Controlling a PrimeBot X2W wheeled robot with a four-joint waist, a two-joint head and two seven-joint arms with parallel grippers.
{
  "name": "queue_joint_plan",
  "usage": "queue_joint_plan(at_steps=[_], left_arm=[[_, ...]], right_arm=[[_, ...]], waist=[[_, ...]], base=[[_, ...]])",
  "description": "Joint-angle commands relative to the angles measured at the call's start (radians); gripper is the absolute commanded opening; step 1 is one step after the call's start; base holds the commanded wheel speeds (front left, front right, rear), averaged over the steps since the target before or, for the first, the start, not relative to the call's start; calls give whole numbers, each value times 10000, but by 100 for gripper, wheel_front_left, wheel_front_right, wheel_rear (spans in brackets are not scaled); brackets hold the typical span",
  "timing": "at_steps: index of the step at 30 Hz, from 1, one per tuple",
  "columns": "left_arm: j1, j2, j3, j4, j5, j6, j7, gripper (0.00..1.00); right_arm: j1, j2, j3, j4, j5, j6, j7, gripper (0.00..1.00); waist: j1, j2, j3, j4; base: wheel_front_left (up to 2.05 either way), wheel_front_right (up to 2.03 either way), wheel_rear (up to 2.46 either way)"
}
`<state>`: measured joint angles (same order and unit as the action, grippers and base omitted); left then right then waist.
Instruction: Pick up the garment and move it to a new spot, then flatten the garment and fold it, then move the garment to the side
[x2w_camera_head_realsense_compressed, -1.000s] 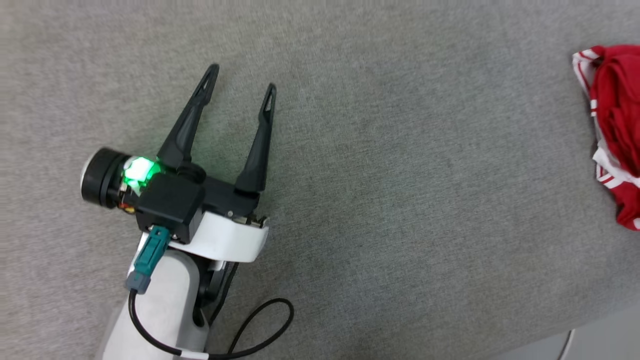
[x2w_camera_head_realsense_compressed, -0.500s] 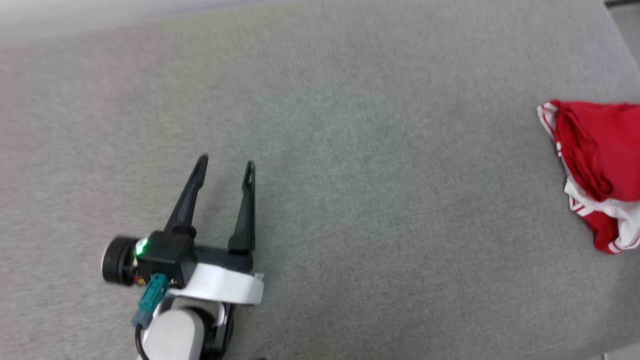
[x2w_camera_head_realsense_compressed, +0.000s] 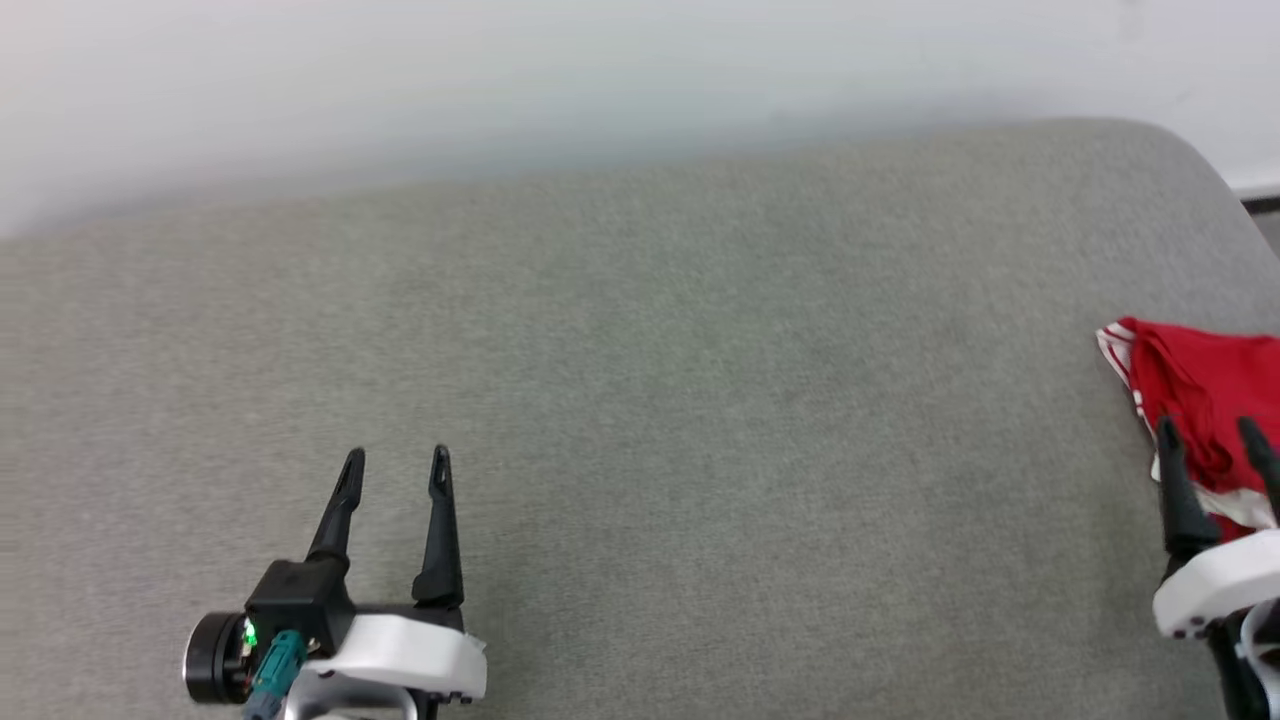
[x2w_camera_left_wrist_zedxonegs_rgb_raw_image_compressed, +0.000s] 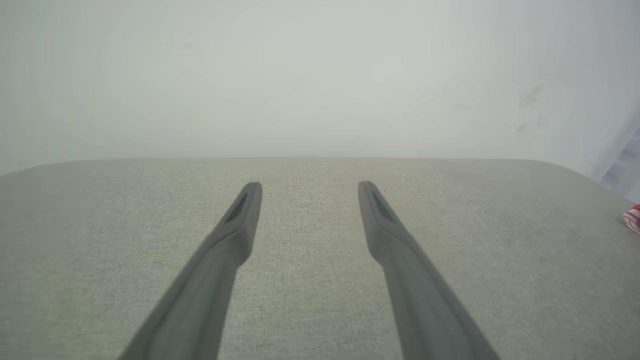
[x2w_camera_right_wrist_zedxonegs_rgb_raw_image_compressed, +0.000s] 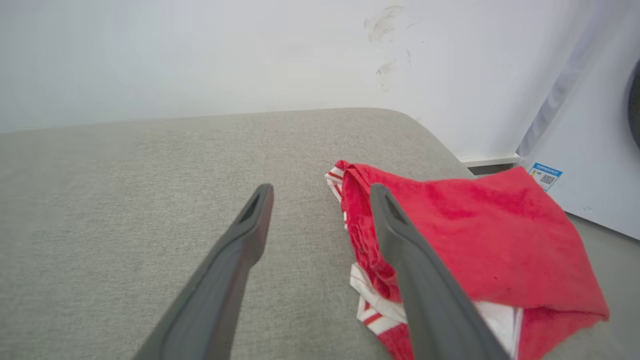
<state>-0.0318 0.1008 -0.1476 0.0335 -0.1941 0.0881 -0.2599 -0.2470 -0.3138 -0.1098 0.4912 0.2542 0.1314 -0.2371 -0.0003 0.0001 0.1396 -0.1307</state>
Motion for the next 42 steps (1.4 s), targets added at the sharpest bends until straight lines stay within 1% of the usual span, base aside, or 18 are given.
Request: queue_joint_plan(at_steps=[1,4,7,13,17,21,26,31,42], left_arm=[[232,4,108,61,-56,28,-59,100],[475,2,268,115,-95,61,-64,100],[723,34,404,246,-44,60,-57,100],[1068,76,591,375,25,-74,-50,100],[1173,63,657,420,78,-167,-50,100],[1232,47,657,507,149,-317,-51,100],[1251,-18,637,636,224,-420,-51,100],[1084,-34,681,787,274,-587,-50,100],[941,-121,815,962,393,-762,-50,100]], right_arm=[[383,161,86,-351,100,-15,43,100],[943,483,221,-1041,181,-13,188,100],[1470,832,307,-1820,28,-13,334,100],[2340,1444,547,-3481,-369,-12,936,100],[2796,1707,558,-4444,-636,-12,1356,100],[3179,1837,556,-5139,-768,-12,1702,100],[3382,1900,633,-5436,-768,-12,1920,100],[3414,1959,605,-5355,-755,-12,1939,100],[3200,1874,659,-5144,-711,-12,1740,100]], waist=[[3,-1,-439,387],[3,-1,-702,586],[3,-1,-1002,778],[3,-1,-1432,921],[3,-1,-1560,936],[3,-1,-1634,915],[3,-1,-1674,908],[3,-1,-1664,943],[3,-1,-1662,945]], base=[[0,0,0],[0,0,0],[0,0,0],[0,0,0],[0,0,0],[0,0,0],[0,0,0],[0,0,0],[0,0,0]])
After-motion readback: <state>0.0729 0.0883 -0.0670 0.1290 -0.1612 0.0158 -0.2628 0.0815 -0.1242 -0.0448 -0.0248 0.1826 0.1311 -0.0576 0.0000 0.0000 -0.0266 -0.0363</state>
